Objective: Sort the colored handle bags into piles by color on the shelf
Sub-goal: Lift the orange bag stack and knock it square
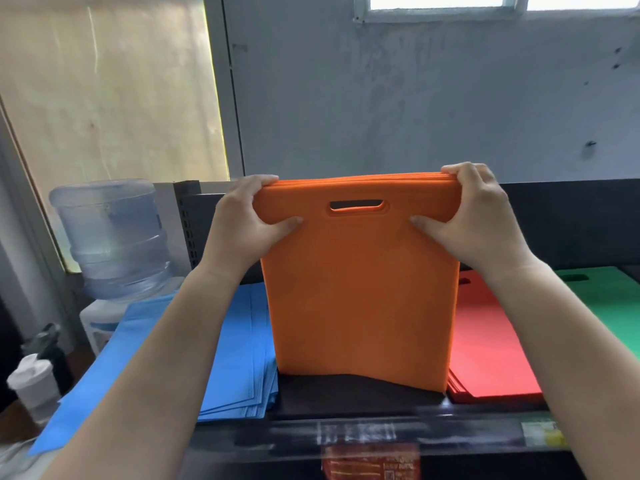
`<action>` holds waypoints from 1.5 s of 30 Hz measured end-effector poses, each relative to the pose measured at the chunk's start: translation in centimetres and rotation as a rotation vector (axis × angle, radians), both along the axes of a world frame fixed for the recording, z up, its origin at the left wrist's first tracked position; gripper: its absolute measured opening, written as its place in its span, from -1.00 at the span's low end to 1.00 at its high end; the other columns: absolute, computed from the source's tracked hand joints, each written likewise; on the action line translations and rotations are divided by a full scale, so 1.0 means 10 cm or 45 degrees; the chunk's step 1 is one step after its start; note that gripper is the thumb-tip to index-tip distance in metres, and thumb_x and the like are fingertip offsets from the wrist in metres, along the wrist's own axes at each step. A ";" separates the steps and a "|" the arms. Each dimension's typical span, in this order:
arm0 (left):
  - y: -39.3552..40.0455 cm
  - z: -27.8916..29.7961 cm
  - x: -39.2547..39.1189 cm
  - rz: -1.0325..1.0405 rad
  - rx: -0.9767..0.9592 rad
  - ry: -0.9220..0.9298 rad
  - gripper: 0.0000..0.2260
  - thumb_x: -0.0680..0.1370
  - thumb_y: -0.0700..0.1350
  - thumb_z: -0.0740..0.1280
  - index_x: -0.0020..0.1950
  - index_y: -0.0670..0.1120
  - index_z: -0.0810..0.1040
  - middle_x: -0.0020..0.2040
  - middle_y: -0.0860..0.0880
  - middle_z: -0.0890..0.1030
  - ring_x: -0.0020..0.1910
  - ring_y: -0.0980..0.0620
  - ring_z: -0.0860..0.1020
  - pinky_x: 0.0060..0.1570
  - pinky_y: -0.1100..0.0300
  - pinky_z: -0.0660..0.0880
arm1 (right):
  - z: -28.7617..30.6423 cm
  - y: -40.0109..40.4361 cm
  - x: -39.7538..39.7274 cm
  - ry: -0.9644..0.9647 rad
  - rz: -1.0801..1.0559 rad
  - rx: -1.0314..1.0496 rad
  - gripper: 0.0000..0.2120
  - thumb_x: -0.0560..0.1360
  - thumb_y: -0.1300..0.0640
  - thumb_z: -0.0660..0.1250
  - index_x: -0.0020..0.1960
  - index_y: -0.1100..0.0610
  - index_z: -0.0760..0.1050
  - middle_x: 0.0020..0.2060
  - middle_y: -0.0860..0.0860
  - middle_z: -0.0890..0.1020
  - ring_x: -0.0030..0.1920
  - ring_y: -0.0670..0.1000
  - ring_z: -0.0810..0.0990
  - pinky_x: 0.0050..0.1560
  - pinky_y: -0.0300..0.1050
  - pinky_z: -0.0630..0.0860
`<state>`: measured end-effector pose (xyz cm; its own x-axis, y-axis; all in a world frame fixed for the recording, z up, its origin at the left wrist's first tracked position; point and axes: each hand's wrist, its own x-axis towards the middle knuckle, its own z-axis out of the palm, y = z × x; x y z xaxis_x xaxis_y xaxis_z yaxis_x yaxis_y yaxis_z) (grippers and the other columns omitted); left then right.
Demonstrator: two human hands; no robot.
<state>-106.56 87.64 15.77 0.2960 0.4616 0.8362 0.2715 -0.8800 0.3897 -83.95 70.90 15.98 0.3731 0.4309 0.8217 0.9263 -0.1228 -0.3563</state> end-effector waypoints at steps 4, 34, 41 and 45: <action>0.02 0.07 0.02 0.040 -0.039 0.031 -0.43 0.33 0.01 0.55 0.28 -0.09 0.49 0.15 -0.01 0.52 0.03 0.15 0.41 0.03 0.35 0.30 | 0.01 0.01 0.01 0.046 -0.027 -0.001 -0.36 0.29 0.01 0.56 0.25 0.21 0.39 0.18 0.11 0.46 0.12 0.08 0.47 0.05 -0.23 0.28; -0.09 -1.39 0.18 -0.449 -1.150 -0.284 -0.79 0.47 -0.22 0.43 -0.03 0.07 0.54 -0.08 0.09 0.66 -0.12 0.16 0.64 -0.19 0.32 0.53 | -1.51 0.07 -0.03 1.074 0.513 0.145 -0.64 0.41 0.23 0.48 0.04 -0.14 0.47 -0.03 -0.17 0.63 0.00 -0.14 0.61 -0.01 -0.15 0.54; 0.00 -0.96 0.18 -0.362 -0.871 -0.100 -0.88 0.53 -0.19 0.37 0.03 -0.01 0.54 -0.03 -0.02 0.65 -0.08 0.03 0.62 -0.05 0.13 0.54 | -0.92 0.23 0.21 1.026 0.538 -0.097 -0.75 0.40 0.32 0.44 -0.02 0.04 0.53 -0.05 0.02 0.67 -0.05 0.05 0.65 -0.02 -0.04 0.56; 0.13 -0.95 0.17 -0.341 -1.227 0.105 -0.82 0.52 -0.15 0.39 0.10 -0.13 0.56 0.04 -0.13 0.64 -0.08 -0.04 0.62 -0.10 0.14 0.55 | -0.87 0.37 0.33 1.280 0.521 -0.466 -0.75 0.40 0.33 0.45 0.03 0.14 0.55 0.00 0.14 0.66 -0.05 0.09 0.65 0.04 0.03 0.57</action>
